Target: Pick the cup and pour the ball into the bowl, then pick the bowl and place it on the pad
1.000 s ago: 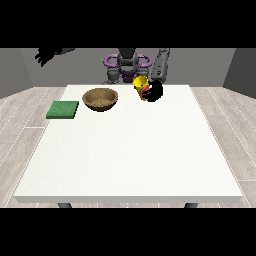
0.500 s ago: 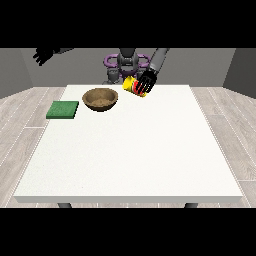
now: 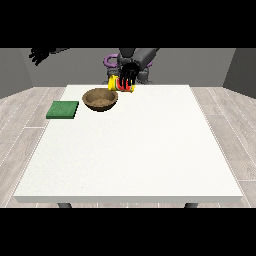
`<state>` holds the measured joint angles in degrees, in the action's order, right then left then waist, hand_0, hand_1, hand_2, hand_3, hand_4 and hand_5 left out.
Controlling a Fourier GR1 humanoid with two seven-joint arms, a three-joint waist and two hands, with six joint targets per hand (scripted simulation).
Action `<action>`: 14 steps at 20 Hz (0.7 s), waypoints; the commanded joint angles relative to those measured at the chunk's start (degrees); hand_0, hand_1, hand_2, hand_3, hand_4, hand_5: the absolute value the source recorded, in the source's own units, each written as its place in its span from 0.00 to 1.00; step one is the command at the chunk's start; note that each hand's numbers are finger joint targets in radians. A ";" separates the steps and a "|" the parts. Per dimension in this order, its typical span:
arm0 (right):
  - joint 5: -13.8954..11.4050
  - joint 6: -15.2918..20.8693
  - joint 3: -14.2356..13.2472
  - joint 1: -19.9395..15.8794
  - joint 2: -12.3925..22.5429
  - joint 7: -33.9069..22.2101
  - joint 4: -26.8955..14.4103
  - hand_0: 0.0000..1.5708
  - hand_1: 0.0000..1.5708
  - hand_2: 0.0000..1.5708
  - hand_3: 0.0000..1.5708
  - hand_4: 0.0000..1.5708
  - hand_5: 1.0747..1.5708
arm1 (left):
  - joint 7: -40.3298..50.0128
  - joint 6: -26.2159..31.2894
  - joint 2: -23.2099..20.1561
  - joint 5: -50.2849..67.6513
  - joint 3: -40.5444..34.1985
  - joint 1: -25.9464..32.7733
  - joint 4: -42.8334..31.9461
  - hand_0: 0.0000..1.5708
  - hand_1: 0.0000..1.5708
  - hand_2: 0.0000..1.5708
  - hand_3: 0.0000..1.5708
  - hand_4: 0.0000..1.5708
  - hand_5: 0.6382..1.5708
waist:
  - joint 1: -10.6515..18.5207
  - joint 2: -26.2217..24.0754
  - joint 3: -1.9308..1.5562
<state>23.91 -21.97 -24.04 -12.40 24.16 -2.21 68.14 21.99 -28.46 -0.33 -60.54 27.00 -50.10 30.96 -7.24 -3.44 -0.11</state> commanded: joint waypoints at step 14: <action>-4.01 1.52 3.35 -0.37 -3.30 3.39 -3.59 0.00 0.00 0.00 0.22 0.44 0.96 | 9.22 25.38 -0.12 -15.30 16.00 -6.65 4.74 0.12 0.12 0.79 1.00 0.71 1.00 | -1.14 -2.40 0.10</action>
<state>20.90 -20.96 -21.30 -15.21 21.43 0.96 63.84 35.08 -6.70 -0.09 -74.42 42.52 -56.76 34.88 -8.88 -4.30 -0.03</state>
